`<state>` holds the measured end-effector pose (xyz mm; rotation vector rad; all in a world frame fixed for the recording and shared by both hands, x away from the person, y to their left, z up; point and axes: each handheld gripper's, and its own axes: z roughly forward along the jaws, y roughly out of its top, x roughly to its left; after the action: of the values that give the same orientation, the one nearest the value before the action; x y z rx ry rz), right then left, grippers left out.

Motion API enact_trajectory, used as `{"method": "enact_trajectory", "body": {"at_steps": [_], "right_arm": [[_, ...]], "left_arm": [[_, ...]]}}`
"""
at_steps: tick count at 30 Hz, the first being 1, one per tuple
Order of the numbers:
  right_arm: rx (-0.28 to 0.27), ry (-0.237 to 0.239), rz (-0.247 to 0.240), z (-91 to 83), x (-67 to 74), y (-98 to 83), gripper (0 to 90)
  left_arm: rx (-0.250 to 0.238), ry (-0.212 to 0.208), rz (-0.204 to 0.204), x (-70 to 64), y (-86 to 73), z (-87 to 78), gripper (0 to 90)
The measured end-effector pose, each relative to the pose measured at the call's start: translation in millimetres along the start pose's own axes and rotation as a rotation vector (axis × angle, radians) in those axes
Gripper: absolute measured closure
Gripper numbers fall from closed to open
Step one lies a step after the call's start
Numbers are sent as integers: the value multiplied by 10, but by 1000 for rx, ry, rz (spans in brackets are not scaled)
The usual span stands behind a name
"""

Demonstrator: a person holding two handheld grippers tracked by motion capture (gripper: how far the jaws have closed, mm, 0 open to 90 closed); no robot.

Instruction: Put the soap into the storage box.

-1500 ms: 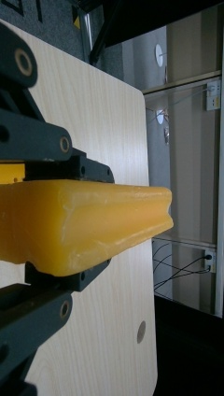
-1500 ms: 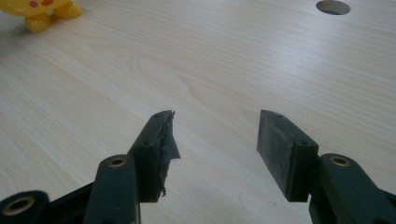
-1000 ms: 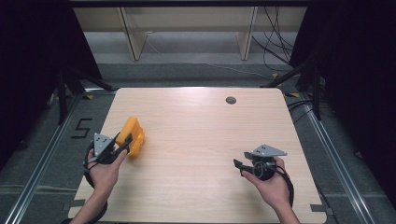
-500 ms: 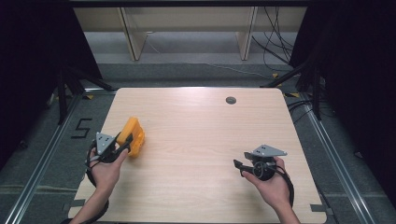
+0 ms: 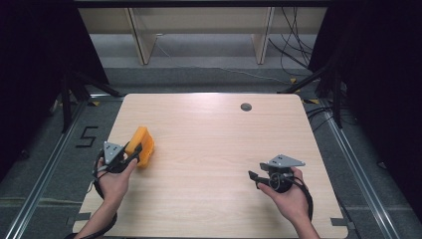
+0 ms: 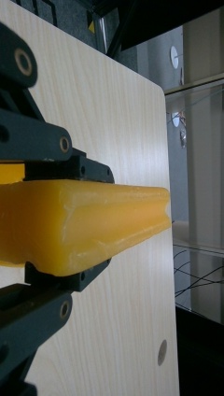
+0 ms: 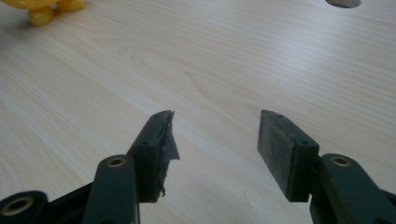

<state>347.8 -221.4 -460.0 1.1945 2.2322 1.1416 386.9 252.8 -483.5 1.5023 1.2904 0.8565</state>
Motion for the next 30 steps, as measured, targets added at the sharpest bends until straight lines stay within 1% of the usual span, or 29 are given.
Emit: {"method": "enact_trajectory", "body": {"at_steps": [1,4,6,8,9,10,13,14,15,18,22,23,24,26,27,28,29,30], "right_arm": [[-1,0,-2,1,-1,0,459],[3,0,1,1,2,0,459],[1,-1,-5,3,0,-4,459],[-2,0,-4,10,3,-7,459],[-2,1,-4,10,4,-6,459],[-2,1,-5,9,4,-5,459],[7,3,-8,6,0,-3,459],[-2,1,-5,13,2,-7,459],[7,1,-8,8,-1,-4,459],[4,6,2,14,10,-6,459],[7,7,0,11,14,-4,458],[8,4,0,10,15,-5,458],[10,2,-6,6,11,-4,457],[6,4,-4,10,12,-6,457],[13,13,-6,7,10,-4,457],[19,17,-8,3,8,-2,457],[6,5,-5,7,14,-6,457],[5,4,-6,6,14,-6,456]], "left_arm": [[3,0,-6,-2,-10,6,603],[9,3,-7,1,-20,15,603],[12,3,-7,7,-24,23,603],[24,2,-17,16,-32,30,602],[22,-2,-18,20,-39,40,602],[29,4,-19,20,-41,38,602],[29,2,-28,31,-48,49,602],[29,2,-32,32,-50,52,602],[30,-2,-34,35,-51,54,601],[31,-4,-38,37,-52,59,600],[33,-1,-33,33,-52,58,598],[25,-7,-33,34,-57,65,597],[26,-11,-31,34,-57,64,593],[34,-12,-25,26,-55,63,561],[35,-16,-24,25,-54,63,539],[45,-19,-30,23,-53,62,521],[50,-22,-44,19,-53,58,501],[50,-28,-42,18,-50,52,485]]}}
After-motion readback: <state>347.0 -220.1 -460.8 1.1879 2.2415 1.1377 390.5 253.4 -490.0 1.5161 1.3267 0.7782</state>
